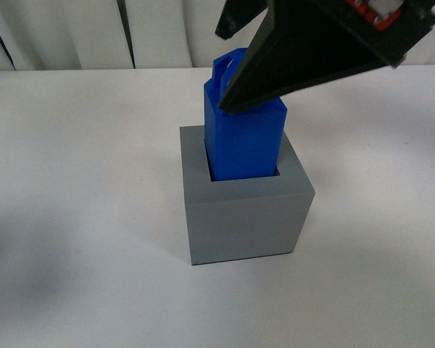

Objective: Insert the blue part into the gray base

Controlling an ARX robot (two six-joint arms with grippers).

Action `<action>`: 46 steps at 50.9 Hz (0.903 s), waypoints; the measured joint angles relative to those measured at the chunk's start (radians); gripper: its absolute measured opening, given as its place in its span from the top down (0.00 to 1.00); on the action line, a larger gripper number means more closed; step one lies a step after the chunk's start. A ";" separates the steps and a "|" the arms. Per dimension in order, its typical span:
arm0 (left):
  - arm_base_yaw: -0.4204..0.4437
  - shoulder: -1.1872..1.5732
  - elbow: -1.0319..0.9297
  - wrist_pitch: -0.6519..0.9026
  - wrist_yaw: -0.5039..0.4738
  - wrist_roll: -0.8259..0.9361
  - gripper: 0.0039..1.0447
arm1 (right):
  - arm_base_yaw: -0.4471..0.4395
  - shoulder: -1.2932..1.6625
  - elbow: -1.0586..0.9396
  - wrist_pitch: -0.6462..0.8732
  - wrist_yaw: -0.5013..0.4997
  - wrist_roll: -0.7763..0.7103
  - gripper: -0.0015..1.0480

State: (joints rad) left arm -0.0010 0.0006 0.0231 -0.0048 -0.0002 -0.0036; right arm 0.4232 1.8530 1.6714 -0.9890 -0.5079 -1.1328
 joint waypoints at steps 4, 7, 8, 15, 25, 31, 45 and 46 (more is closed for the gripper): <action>0.000 0.000 0.000 0.000 0.000 0.000 0.06 | -0.049 -0.029 -0.006 0.016 -0.050 0.017 0.07; 0.000 0.000 0.000 0.000 0.000 0.000 0.06 | -0.091 -0.061 -0.019 0.025 -0.105 0.024 0.07; 0.000 0.000 0.000 0.000 0.000 0.000 0.06 | -0.103 -0.071 -0.025 0.031 -0.119 0.026 0.07; 0.000 0.000 0.000 0.000 0.000 0.000 0.06 | -0.213 -0.172 -0.145 0.197 -0.222 0.104 0.07; 0.000 0.000 0.000 0.000 0.000 0.000 0.06 | -0.375 -0.391 -0.492 0.598 -0.367 0.340 0.07; 0.000 0.000 0.000 0.000 0.000 0.000 0.06 | -0.474 -0.507 -0.724 0.905 -0.394 0.553 0.07; 0.000 0.000 0.000 0.000 -0.001 0.000 0.06 | -0.471 -0.586 -0.994 1.392 -0.079 0.924 0.16; 0.000 0.000 0.000 0.000 0.000 0.000 0.06 | -0.457 -0.597 -1.026 1.460 0.026 0.955 0.20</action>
State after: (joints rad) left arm -0.0010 0.0006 0.0231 -0.0048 -0.0002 -0.0040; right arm -0.0341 1.2564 0.6456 0.4706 -0.4820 -0.1780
